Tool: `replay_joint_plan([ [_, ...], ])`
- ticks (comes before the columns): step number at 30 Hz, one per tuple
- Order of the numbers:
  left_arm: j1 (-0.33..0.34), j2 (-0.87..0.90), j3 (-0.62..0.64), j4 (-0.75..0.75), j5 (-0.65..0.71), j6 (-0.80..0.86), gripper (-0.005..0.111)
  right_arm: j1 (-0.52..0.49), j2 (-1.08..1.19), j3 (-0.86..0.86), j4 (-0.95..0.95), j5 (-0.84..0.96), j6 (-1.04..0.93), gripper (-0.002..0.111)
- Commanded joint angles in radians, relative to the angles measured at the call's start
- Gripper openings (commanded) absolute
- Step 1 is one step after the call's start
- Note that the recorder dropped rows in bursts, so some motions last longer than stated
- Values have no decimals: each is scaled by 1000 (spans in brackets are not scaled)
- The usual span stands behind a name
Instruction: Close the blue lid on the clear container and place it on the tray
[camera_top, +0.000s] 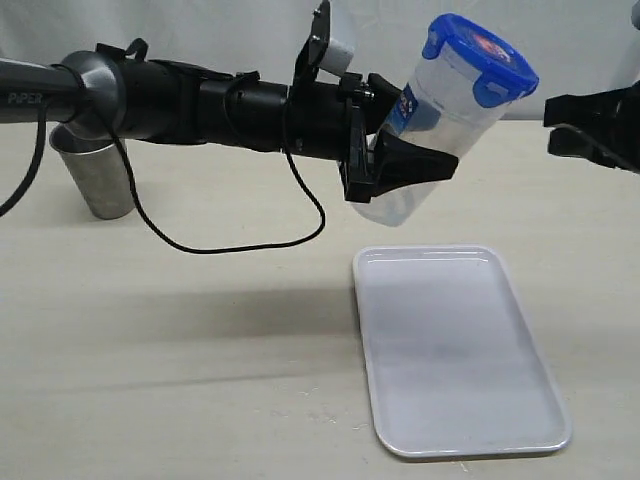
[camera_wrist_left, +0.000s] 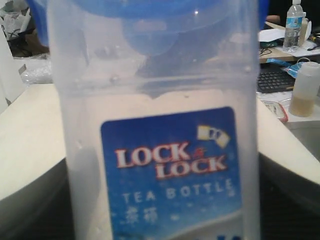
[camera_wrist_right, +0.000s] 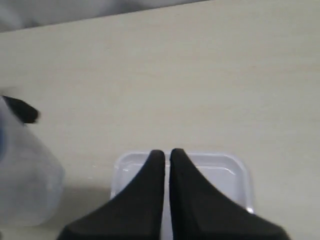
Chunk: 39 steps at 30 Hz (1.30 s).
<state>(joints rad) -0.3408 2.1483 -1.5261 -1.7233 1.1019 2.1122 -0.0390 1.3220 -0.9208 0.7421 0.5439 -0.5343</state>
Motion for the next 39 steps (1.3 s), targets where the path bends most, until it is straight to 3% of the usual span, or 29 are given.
replay_joint_plan([
  [1, -13, 26, 0, -21, -39, 31, 0, -87, 38, -5, 509, 172, -473, 4],
  [8, -16, 74, 0, -21, -7, 31, 0, -88, 42, -5, 599, 241, -517, 4],
  [15, -56, 79, -4, -21, 16, 31, 0, 69, 50, -5, 585, 227, -553, 4],
  [39, -67, 161, -4, -21, -50, 31, 0, 88, 130, -1, 457, 212, -452, 4],
])
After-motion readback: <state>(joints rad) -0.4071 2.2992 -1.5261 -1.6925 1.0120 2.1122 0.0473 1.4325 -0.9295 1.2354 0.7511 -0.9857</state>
